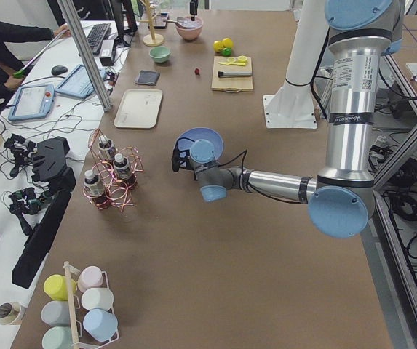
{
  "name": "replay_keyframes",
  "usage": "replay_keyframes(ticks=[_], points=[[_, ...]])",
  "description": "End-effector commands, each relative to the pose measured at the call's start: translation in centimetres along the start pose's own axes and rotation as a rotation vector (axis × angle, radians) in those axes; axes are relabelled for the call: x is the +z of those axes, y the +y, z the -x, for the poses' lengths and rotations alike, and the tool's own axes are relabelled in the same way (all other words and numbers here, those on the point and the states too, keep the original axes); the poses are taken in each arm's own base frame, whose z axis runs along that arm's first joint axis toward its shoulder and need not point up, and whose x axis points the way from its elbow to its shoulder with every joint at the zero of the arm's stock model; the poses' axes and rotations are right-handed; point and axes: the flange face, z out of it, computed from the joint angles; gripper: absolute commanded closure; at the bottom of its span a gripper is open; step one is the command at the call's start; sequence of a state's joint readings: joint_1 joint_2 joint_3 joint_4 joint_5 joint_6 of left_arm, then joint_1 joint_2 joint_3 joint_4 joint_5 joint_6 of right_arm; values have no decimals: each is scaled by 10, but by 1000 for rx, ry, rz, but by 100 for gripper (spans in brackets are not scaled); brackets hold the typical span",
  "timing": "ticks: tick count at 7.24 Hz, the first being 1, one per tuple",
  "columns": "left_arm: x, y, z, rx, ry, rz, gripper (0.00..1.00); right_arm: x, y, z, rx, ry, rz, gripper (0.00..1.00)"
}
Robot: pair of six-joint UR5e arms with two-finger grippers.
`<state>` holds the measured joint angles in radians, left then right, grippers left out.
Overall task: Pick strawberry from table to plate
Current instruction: 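Push the blue plate inward with the left gripper while the right approaches the strawberry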
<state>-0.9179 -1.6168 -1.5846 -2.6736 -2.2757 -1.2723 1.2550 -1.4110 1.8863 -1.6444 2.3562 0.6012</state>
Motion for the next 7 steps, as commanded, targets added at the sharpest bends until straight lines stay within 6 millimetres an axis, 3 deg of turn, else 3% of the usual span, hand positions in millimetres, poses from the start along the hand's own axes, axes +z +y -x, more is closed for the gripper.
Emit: replay_keyframes(ticks=[1,3,4,6,7], points=[[18,-9,-89,-40,10,-13,100,15,0,41,20,12,4,0],[42,12,-188,-73,-16,-31,100,36,4,76,36,19,-15,0],[63,30,-223,-100,-22,-39,100,61,3,86,87,-36,-58,0],[111,71,-271,-84,-52,-73,100,106,16,111,95,-38,-107,0],[137,104,-276,-88,-66,-75,100,115,22,115,88,-34,-93,0]])
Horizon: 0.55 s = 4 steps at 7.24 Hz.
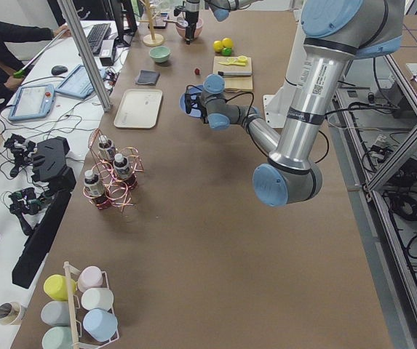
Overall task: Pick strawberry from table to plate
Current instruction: 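Push the blue plate inward with the left gripper while the right approaches the strawberry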
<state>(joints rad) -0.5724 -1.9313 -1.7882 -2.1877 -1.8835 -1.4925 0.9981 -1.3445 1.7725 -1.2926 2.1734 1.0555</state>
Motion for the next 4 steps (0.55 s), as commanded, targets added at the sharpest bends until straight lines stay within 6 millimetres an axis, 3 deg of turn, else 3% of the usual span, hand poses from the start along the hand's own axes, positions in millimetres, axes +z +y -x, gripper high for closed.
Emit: replay_keyframes(ticks=[1,2,4], points=[[38,56,-18,14,-21,-32,100,25,21,16,23,3,14,0],[51,69,-20,20,-30,-39,100,29,28,26,33,3,11,0],[76,73,-37,0,-37,-51,100,40,37,30,27,17,16,0]])
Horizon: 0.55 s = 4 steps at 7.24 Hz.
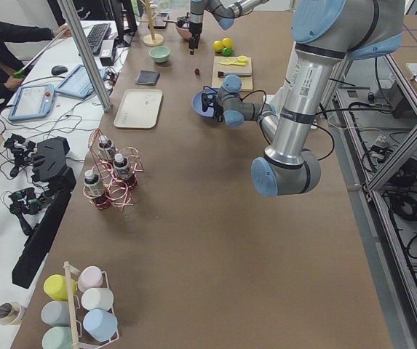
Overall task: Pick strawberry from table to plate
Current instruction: 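Push the blue plate inward with the left gripper while the right approaches the strawberry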
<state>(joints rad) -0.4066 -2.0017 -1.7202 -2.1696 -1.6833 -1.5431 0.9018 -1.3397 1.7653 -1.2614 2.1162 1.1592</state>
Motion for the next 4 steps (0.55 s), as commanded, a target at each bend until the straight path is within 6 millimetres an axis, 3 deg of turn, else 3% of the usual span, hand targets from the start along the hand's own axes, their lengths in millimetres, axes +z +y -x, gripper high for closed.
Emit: replay_keyframes(ticks=[1,2,3,4], points=[[15,4,-3,-7,-17,-7,100,11,12,8,13,9,5,0],[15,-3,0,-11,-21,-17,100,17,18,11,15,18,1,0],[11,-17,2,-13,-22,-32,1,22,23,14,18,21,6,0],[4,-30,4,-20,-18,-42,2,26,27,16,17,25,10,0]])
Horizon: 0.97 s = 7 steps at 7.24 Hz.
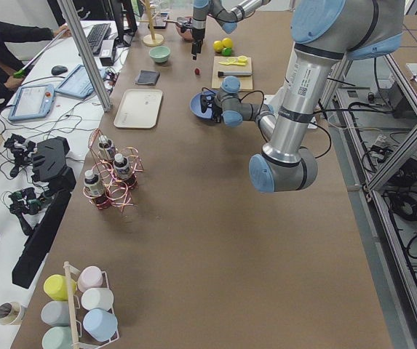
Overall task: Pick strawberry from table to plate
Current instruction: 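Grasp the red strawberry with the right gripper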
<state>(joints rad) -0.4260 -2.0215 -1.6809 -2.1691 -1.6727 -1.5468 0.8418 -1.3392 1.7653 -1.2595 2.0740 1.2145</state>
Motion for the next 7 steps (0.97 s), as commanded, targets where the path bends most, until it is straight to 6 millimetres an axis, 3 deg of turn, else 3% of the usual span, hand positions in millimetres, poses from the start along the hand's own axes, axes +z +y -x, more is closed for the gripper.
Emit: replay_keyframes(ticks=[1,2,3,7], points=[[-13,-30,2,-17,7,-11,2,13,13,6,2,16,1,0],[-20,-48,6,-31,10,-11,2,23,23,11,0,31,-2,0],[-22,-53,7,-33,9,-13,2,30,31,15,-8,36,7,0],[-23,-55,6,6,10,-16,2,62,19,30,-19,78,-9,0]])
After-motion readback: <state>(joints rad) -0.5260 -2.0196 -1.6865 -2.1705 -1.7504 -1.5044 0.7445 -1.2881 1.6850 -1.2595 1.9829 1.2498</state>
